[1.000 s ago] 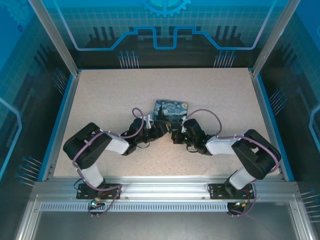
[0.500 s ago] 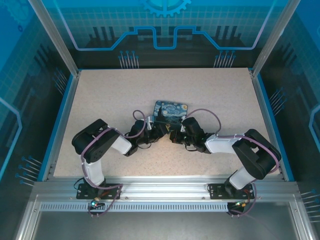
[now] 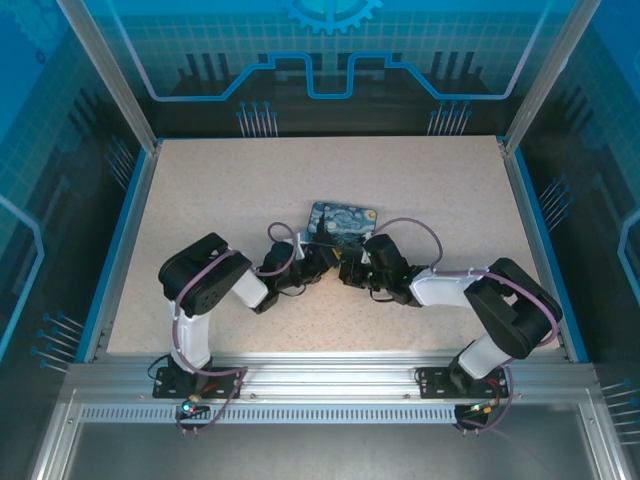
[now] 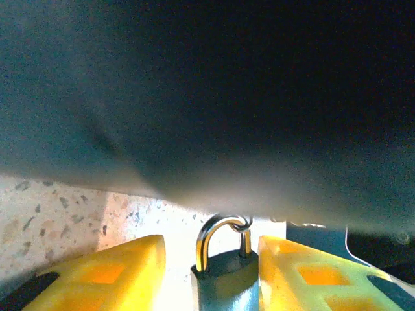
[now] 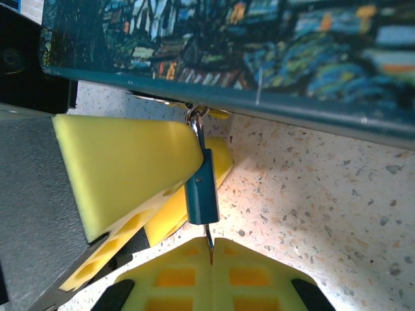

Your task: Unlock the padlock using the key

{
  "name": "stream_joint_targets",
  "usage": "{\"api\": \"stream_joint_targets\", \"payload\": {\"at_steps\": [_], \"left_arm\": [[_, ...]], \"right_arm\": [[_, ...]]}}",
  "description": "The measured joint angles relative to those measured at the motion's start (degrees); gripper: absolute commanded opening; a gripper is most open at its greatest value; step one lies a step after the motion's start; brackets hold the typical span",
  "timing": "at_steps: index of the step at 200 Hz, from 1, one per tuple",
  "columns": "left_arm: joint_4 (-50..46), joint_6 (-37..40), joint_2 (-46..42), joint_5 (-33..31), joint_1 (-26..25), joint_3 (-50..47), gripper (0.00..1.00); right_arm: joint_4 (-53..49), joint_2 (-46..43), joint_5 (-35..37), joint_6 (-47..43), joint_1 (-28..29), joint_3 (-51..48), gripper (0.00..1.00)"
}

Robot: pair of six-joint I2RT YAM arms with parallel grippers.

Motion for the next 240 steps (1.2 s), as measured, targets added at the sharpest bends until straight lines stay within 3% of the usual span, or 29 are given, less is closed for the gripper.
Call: {"api": "stream_joint_targets", "payload": {"at_steps": [71, 101, 151, 240], "left_arm": [[1.7, -2.2, 1.5, -0.2, -0.8, 1.0, 0.33], [1.9, -2.3, 1.5, -0.4, -0.9, 1.1, 0.22], [2.5, -2.3, 1.5, -0.6, -1.0, 1.2, 0.03], [0.2, -1.7, -0.5, -0.7, -1.1, 1.2, 0.01]], "right_arm": [[0.0, 0.0, -0.8, 1.7, -0.1, 0.0, 0.00], [0.2, 0.0, -0.9, 2.3, -0.1, 0.0, 0.01], [-0.5, -1.0, -0.9, 1.9, -0.5, -0.4, 0.26], [-10.1, -15.3, 5.0, -10.2, -1.2, -3.4, 0.54]]}}
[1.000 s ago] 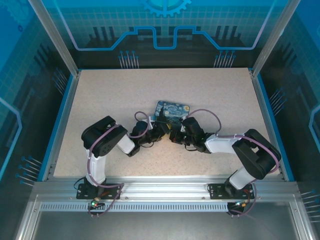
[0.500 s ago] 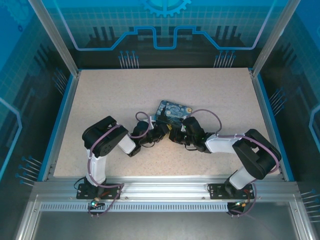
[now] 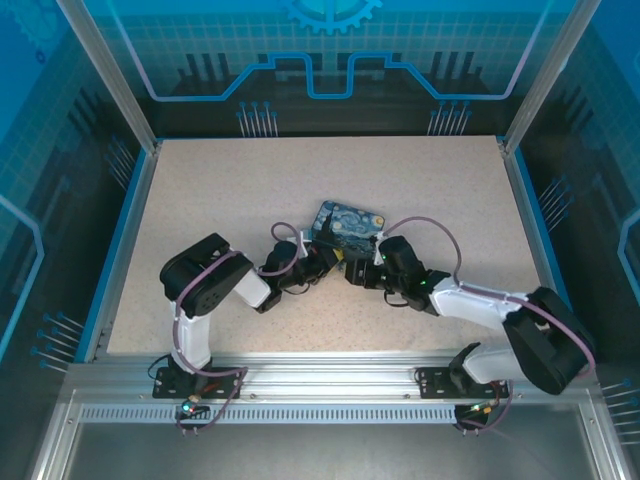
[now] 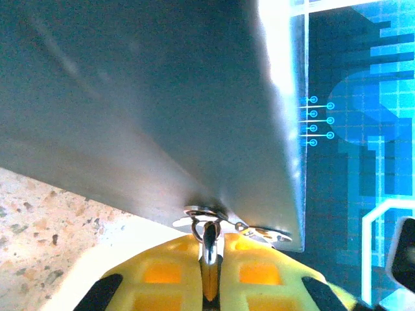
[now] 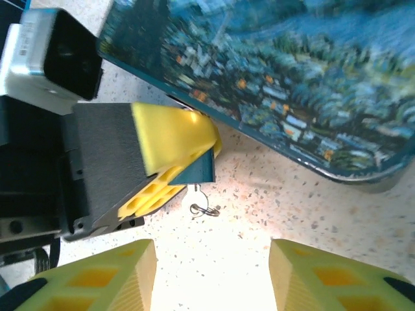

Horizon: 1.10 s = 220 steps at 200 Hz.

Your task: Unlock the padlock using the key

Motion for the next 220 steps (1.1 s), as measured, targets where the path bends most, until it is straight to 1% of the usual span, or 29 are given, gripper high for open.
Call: {"api": "stream_joint_targets", "payload": {"at_steps": [14, 31, 41, 57, 80, 96, 111, 134, 146, 176, 204, 208, 220], "left_arm": [[-0.3, 0.0, -0.1, 0.0, 0.0, 0.0, 0.01], [-0.9, 0.0, -0.5, 0.0, 0.0, 0.0, 0.01], [-1.2, 0.0, -0.8, 0.0, 0.0, 0.0, 0.01], [-1.7, 0.0, -1.3, 0.0, 0.0, 0.0, 0.01], [-2.3, 0.0, -2.1, 0.0, 0.0, 0.0, 0.01], [-2.9, 0.0, -2.5, 0.0, 0.0, 0.0, 0.01], [-2.9, 0.1, -2.7, 0.0, 0.0, 0.0, 0.02], [-3.0, 0.4, -2.9, -0.1, 0.0, 0.0, 0.02], [-3.1, 0.5, -3.0, -0.2, 0.0, 0.0, 0.01], [-3.8, 0.8, -3.5, -0.4, 0.0, 0.0, 0.01], [-4.6, 0.9, -4.1, -0.5, -0.1, 0.0, 0.01], [-4.7, 0.9, -4.2, -0.5, -0.1, 0.0, 0.01], [-5.0, 0.9, -4.7, -0.9, -0.2, 0.0, 0.02]], "right_arm": [[-2.4, -4.0, 2.3, -4.1, 0.0, 0.0, 0.60], [-4.9, -9.6, 5.0, -9.9, 0.3, 0.0, 0.73], [-6.1, -13.1, 6.4, -14.3, 0.5, 0.0, 0.79], [-6.5, -18.5, 7.7, -21.7, 1.2, -0.1, 0.80], [-4.2, -25.5, 8.3, -32.9, 2.4, -2.1, 0.80], [-2.2, -28.8, 9.4, -40.0, 3.9, -4.8, 0.79], [-0.3, -30.1, 11.4, -45.9, 6.2, -7.3, 0.78], [2.8, -29.2, 16.6, -54.8, 11.4, -10.7, 0.78], [4.4, -27.5, 20.6, -58.9, 14.5, -11.8, 0.78], [10.9, -18.6, 31.1, -68.2, 20.7, -13.5, 0.77], [16.5, -9.2, 37.7, -73.6, 23.5, -13.5, 0.75], [17.2, -8.2, 38.2, -74.2, 23.6, -13.5, 0.72], [19.3, -5.0, 39.7, -75.1, 23.6, -13.4, 0.70]]}}
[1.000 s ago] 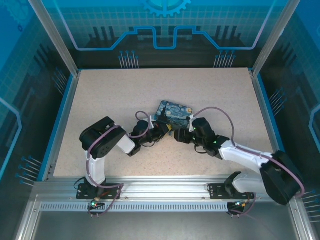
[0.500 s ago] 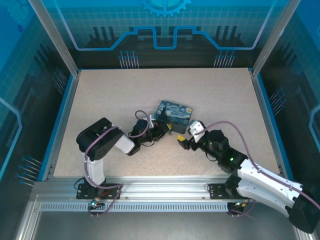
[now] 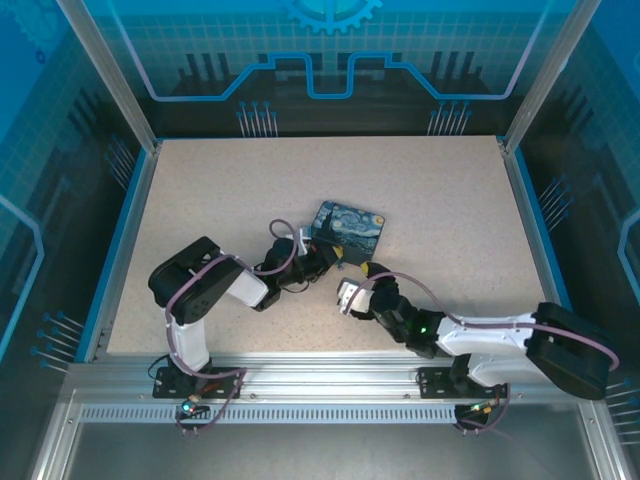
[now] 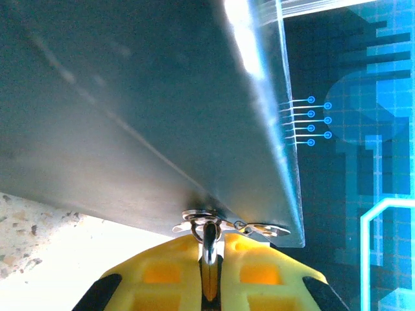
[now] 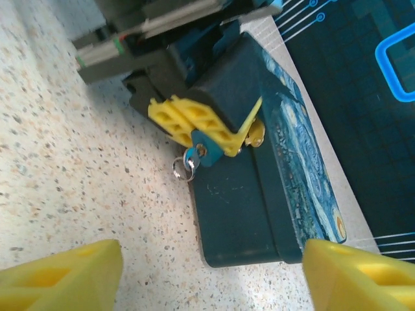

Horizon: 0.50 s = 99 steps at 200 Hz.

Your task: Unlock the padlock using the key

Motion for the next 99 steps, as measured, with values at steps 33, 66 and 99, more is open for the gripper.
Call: {"api": "stream_joint_targets", "payload": {"at_steps": [33, 66, 99], "left_arm": [[-0.5, 0.0, -0.8, -0.2, -0.2, 0.0, 0.02], [-0.8, -0.1, -1.0, -0.4, -0.4, 0.0, 0.01], [-0.9, -0.1, -2.0, -0.6, -0.5, 0.0, 0.01]], "right_arm": [[2.4, 6.8, 1.0, -1.5, -0.1, 2.9, 0.62], [4.7, 8.4, -0.2, -1.4, -1.8, 5.7, 0.53], [5.6, 8.4, -1.9, -0.2, -3.2, 7.0, 0.51]]}}
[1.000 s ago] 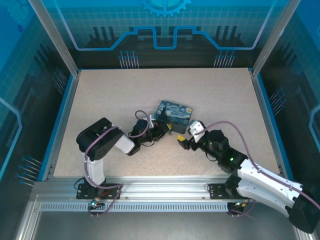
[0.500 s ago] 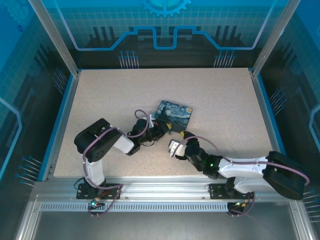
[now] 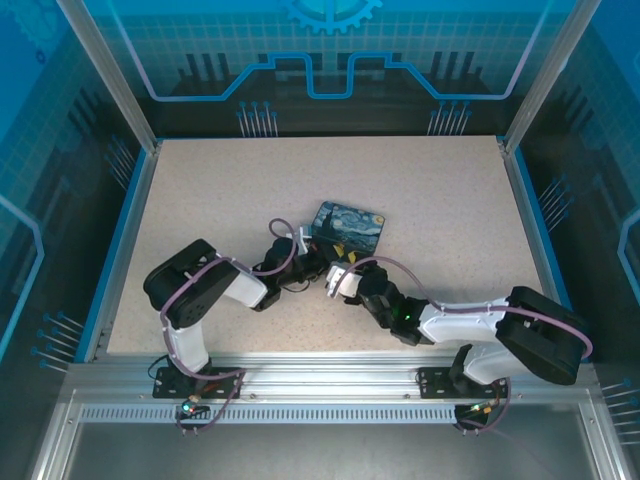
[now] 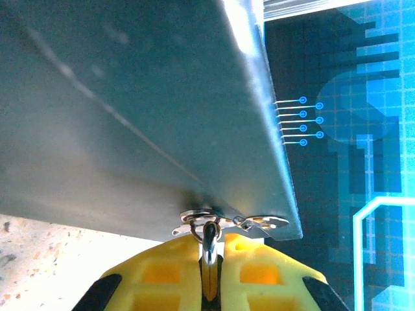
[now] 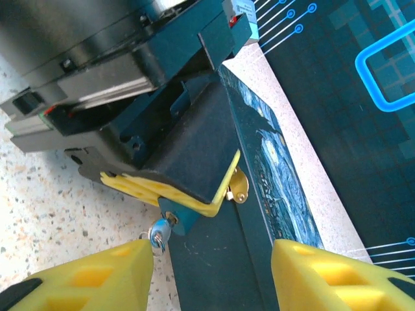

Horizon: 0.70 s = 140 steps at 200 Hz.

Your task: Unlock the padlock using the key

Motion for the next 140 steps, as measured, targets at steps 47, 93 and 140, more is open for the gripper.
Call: {"api": "stream_joint_targets", "payload": {"at_steps": [47, 93, 140], "left_arm": [[-0.5, 0.0, -3.3, -1.9, 0.0, -1.2, 0.01], [-1.0, 0.0, -3.8, -2.0, 0.0, -1.9, 0.01], [-1.2, -0.4, -4.1, -2.2, 0.0, -1.9, 0.01]], "right_arm": [[0.9, 2.6, -1.3, 0.6, 0.5, 1.3, 0.51], [1.0, 6.1, -1.2, 0.6, 0.7, 2.8, 0.46], [1.4, 8.0, -0.2, 0.6, 0.7, 4.8, 0.36]]}}
